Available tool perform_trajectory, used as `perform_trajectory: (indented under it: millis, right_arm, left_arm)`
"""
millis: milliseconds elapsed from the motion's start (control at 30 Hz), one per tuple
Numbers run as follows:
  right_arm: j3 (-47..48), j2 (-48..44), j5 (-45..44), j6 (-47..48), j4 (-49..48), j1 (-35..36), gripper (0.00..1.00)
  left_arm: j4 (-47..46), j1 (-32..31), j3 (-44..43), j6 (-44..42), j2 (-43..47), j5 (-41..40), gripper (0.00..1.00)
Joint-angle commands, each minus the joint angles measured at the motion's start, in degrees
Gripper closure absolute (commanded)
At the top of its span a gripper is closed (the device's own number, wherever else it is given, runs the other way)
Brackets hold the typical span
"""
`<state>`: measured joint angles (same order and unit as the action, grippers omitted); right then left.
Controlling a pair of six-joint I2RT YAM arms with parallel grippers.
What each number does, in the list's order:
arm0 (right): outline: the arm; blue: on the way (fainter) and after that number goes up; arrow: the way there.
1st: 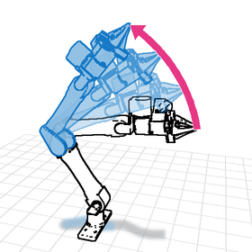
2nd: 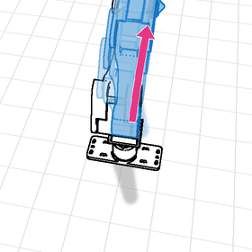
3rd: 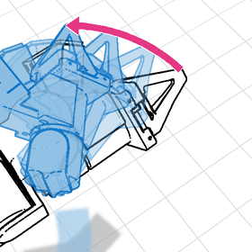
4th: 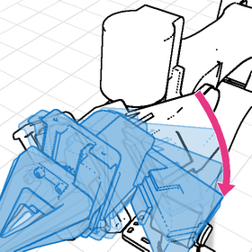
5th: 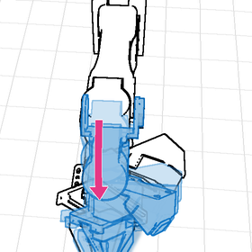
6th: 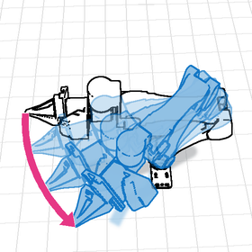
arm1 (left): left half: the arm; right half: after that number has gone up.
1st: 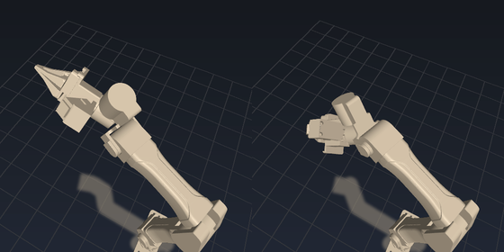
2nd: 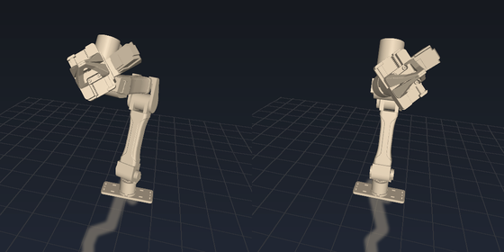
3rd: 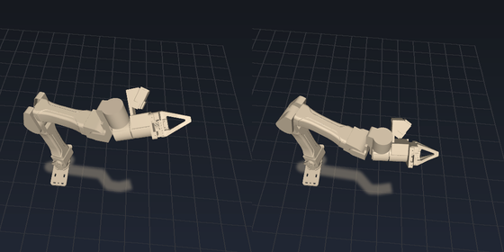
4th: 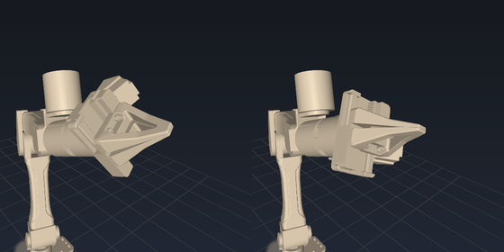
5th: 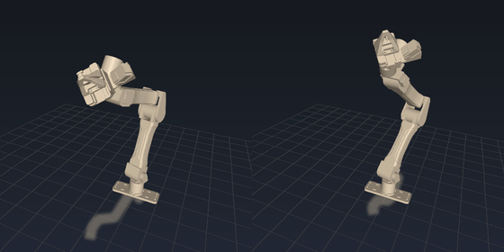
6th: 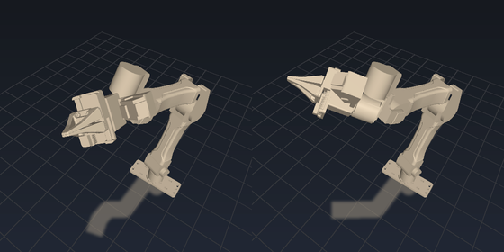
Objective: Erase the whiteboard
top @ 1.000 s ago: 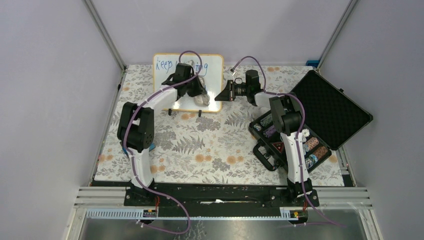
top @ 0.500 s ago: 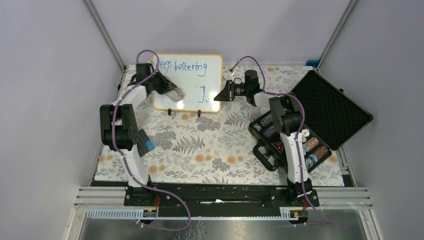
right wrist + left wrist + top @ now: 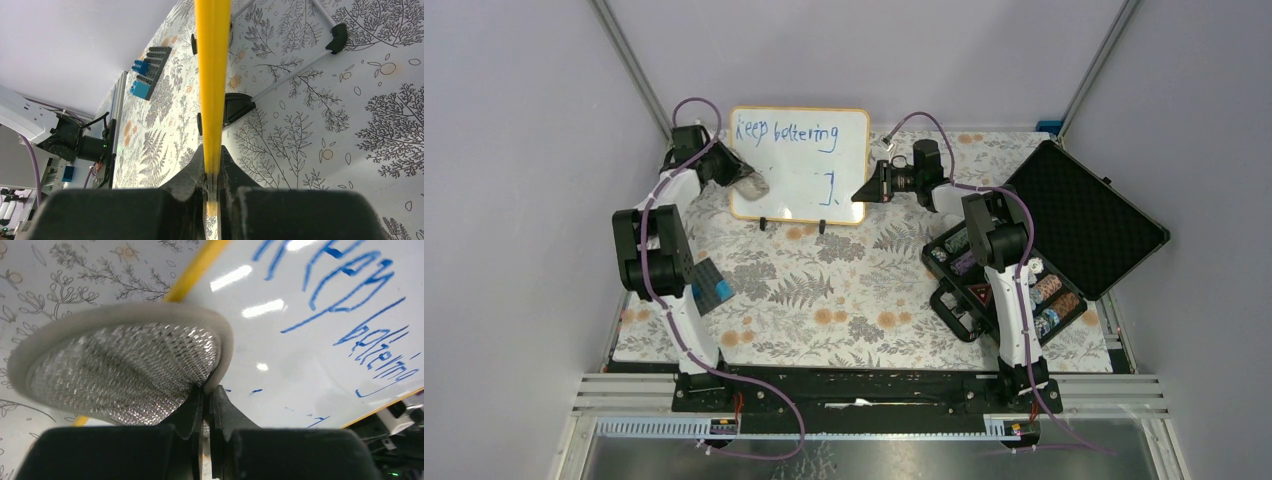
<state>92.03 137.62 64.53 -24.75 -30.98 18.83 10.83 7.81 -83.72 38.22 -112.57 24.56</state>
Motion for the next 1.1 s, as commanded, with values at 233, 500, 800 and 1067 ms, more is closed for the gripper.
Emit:
perform_trajectory:
  millis: [233,500,800,1067]
  right_arm:
    - [-1.27,-2.38,2.73,1.67,4.35,1.90,1.00]
    - [-1.67,-2.80,2.75,2.07,4.32,1.93,1.00]
    - [-1.68,-2.90,2.20,2.10,4.35,1.92,1.00]
    - [-1.59,-2.87,1.92,1.81,4.35,1.93,1.00]
  left_arm:
    - [1.24,-26.04,-8.56,-18.01,-4.49,-8.24,1.00]
    - [4.38,-39.48,-10.50,-23.29,-9.90,-12.41,1.00]
    - [4.24,-36.59,-9.29,-22.19,-7.40,-17.37,1.00]
    - [0.91,-19.20,-3.12,-8.62,-1.47,-18.95,1.00]
